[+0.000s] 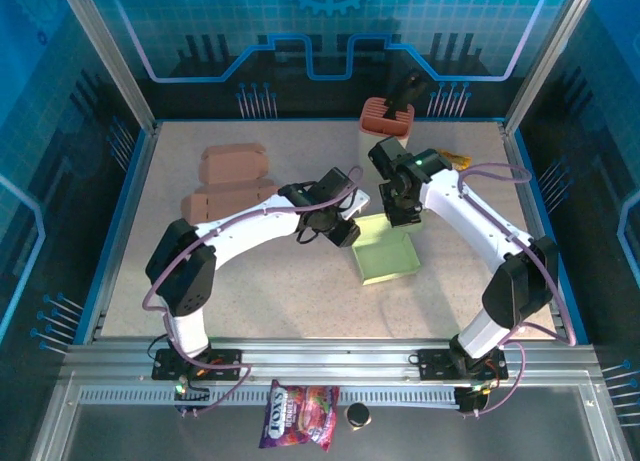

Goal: Fold the paper box

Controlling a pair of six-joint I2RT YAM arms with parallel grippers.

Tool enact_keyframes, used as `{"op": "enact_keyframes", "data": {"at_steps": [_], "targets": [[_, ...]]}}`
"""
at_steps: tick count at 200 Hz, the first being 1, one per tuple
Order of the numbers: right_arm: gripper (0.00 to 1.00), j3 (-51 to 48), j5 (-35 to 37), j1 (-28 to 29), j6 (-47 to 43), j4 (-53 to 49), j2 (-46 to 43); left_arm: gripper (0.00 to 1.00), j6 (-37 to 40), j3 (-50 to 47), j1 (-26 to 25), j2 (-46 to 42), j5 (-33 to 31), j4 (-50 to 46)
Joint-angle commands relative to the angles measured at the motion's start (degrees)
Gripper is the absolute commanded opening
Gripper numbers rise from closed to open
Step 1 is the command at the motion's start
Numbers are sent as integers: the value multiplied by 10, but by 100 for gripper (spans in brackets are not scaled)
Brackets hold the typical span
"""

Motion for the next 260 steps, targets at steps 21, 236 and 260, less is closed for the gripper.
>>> {"op": "enact_keyframes", "data": {"at_steps": [21, 236, 260], "targets": [[0, -13, -5, -10, -18, 11, -25, 16, 3, 20, -4, 10, -1, -11], [56, -181, -400, -181, -1158, 337, -43, 0, 254, 0, 147, -30, 120, -78], [45, -149, -403, -178, -1167, 317, -12, 0, 251, 0, 147, -28, 113, -75]]}}
